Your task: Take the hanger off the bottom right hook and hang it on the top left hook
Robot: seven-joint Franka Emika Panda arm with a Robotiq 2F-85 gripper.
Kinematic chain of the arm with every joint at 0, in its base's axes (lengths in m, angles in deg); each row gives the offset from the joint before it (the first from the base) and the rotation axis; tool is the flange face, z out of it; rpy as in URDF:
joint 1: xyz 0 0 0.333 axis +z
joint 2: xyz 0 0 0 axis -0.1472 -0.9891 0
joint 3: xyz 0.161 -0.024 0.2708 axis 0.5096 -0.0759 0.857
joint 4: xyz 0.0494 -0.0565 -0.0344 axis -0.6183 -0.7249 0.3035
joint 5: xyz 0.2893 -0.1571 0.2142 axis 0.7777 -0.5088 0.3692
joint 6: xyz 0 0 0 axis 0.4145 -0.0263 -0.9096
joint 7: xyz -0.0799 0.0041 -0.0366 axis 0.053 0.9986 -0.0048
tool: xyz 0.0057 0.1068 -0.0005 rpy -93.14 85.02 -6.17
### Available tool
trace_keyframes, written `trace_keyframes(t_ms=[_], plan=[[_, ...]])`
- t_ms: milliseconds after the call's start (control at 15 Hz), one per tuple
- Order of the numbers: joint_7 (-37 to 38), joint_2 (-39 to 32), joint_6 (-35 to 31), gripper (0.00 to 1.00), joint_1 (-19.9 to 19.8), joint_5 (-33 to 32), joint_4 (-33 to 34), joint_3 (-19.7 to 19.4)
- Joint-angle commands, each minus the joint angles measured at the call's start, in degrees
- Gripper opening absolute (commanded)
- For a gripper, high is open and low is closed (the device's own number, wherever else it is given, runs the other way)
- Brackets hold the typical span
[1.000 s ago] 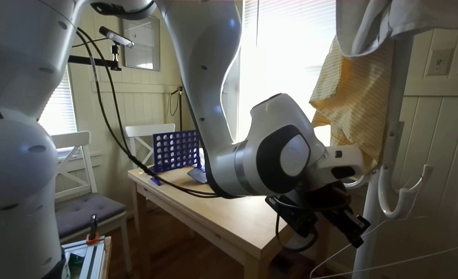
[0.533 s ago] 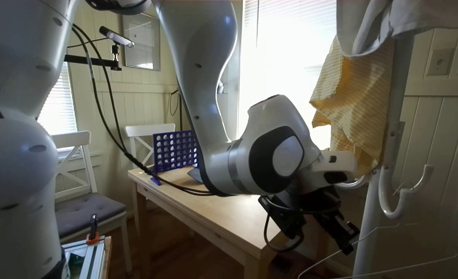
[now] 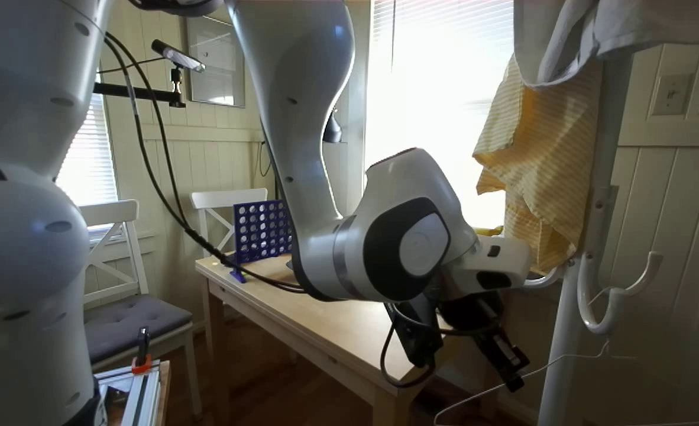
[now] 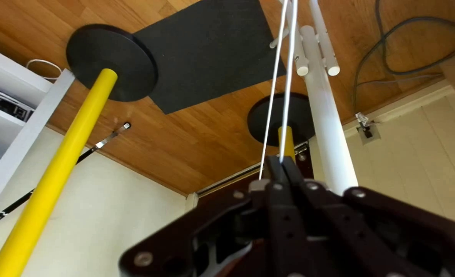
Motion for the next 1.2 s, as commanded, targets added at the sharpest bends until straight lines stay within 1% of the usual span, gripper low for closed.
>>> trace_keyframes(t_ms=[0,67,267,400,667,800,933,1000,1067,1133], plan=[[2.23,7.27,3.32,0.01,-5.1,-1.13,-1.6,5.37],[3.19,7.49,3.83,0.01,-5.71,-0.51,-0.99,6.3],[6.77,11.08,4.77,0.01,-10.2,0.98,-0.98,12.09],[9.26,11.7,2.9,0.01,-11.6,1.88,-1.14,13.3],[12.59,11.9,-0.49,0.01,-13.95,1.06,-3.7,13.74],[12.6,11.09,-3.17,0.01,-14.08,0.53,-5.89,12.65],[10.79,10.1,-5.74,0.01,-12.85,1.61,-7.53,10.16],[10.14,10.11,-6.8,0.01,-12.62,1.69,-9.04,9.53],[1.11,11.73,-6.66,0.01,-22.37,10.47,-11.66,21.05],[-0.86,12.89,-6.44,0.01,-23.64,11.04,-14.29,23.24]])
